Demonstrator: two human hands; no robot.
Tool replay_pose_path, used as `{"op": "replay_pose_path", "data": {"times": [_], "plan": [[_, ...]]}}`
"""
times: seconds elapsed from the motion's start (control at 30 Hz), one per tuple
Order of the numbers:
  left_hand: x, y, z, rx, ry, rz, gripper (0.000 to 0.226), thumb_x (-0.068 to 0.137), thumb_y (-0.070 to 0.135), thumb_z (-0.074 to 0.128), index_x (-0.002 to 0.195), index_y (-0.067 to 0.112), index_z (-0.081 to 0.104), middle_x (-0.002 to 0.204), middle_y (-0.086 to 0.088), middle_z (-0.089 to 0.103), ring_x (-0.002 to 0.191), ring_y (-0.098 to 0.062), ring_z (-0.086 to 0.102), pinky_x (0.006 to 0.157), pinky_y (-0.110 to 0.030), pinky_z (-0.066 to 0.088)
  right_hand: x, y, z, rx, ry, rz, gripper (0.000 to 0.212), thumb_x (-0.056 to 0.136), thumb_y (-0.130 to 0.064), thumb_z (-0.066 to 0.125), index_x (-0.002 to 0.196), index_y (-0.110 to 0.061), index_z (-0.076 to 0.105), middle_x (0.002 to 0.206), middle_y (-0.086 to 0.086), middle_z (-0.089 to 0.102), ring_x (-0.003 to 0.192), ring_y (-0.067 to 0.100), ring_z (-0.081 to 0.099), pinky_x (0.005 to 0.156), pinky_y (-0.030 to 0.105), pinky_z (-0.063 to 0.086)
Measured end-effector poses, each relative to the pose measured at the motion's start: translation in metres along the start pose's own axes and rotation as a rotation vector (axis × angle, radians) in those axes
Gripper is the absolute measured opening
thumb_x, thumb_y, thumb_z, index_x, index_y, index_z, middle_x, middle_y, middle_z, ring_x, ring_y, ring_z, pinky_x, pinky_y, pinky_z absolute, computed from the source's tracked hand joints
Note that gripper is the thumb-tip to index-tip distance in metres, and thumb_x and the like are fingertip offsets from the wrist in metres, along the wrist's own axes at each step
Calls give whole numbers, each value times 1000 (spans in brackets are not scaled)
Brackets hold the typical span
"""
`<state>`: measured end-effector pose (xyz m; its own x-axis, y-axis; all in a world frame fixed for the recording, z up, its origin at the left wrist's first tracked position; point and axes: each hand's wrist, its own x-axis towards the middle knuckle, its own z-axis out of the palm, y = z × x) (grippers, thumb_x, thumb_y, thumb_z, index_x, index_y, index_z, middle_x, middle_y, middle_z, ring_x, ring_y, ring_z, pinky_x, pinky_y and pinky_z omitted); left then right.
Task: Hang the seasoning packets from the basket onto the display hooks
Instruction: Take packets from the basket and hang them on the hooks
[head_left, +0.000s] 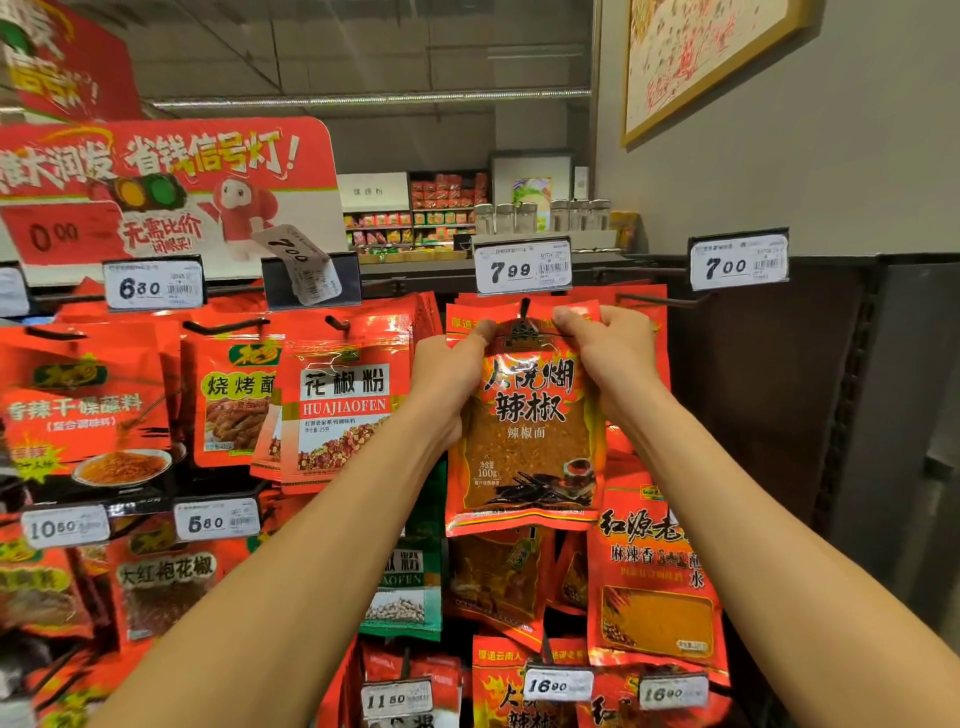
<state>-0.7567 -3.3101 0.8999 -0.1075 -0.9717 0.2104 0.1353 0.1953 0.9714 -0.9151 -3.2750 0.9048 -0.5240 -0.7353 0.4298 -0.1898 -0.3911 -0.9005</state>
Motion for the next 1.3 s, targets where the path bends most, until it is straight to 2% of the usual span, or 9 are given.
{"op": "replay_pose_path", "data": {"times": [0.17,0.3,0.4,0.5,0.63,0.8,1.03,1.2,1.3], "plan": [[23,-4,12,82,84,18,29,94,38,70,90,9,70,84,-5,74,81,-25,70,66,-34,56,18,10,9,-45,-15,98,31,86,-38,78,83,-8,71,82,13,77,78,33,72,75,47,61],[43,-10,16,184,117,41,34,94,42,69,96,7,67,91,-6,70,88,-27,66,73,-35,52,19,29,-1,96,-146,235,64,79,-36,85,128,-5,58,110,8,71,79,17,64,49,26,49],[55,-11,19,254,154,22,55,94,46,67,126,2,59,121,-14,67,111,-33,63,99,-45,51,23,38,2,94,-117,192,30,81,-24,84,98,-9,64,87,5,77,71,19,72,60,35,58],[68,-7,21,314,189,10,58,96,46,65,133,2,54,127,-11,62,97,-26,63,81,-33,51,34,35,16,-23,-6,159,22,81,-21,84,75,-23,63,64,-3,71,69,22,69,72,40,56],[85,-6,30,354,246,7,41,96,43,65,116,7,62,112,-6,66,77,-19,59,67,-30,49,56,41,32,-175,87,153,20,82,-30,83,88,-14,74,93,4,77,95,29,72,87,43,57],[110,-16,43,359,295,-25,43,96,38,66,123,4,62,125,-13,66,106,-31,64,88,-36,52,88,54,40,-257,142,150,28,81,-37,83,67,-18,68,78,-2,73,72,18,65,58,29,43],[114,-30,42,336,308,-35,36,100,22,56,128,1,59,132,-17,63,112,-33,60,89,-32,47,105,70,35,-317,18,203,57,98,-39,64,145,-10,51,140,13,61,127,34,58,109,42,45],[58,-24,19,395,219,130,47,101,26,57,145,9,49,145,-10,55,129,-28,54,107,-36,42,64,55,7,-476,112,10,29,99,-29,58,121,-13,68,125,9,70,116,27,62,99,35,45],[11,-20,-11,253,51,193,28,102,25,57,128,18,64,123,0,68,107,-16,66,91,-30,55,19,42,-10,-230,75,30,15,96,-17,57,90,-14,70,94,13,76,77,19,70,70,32,55]]}}
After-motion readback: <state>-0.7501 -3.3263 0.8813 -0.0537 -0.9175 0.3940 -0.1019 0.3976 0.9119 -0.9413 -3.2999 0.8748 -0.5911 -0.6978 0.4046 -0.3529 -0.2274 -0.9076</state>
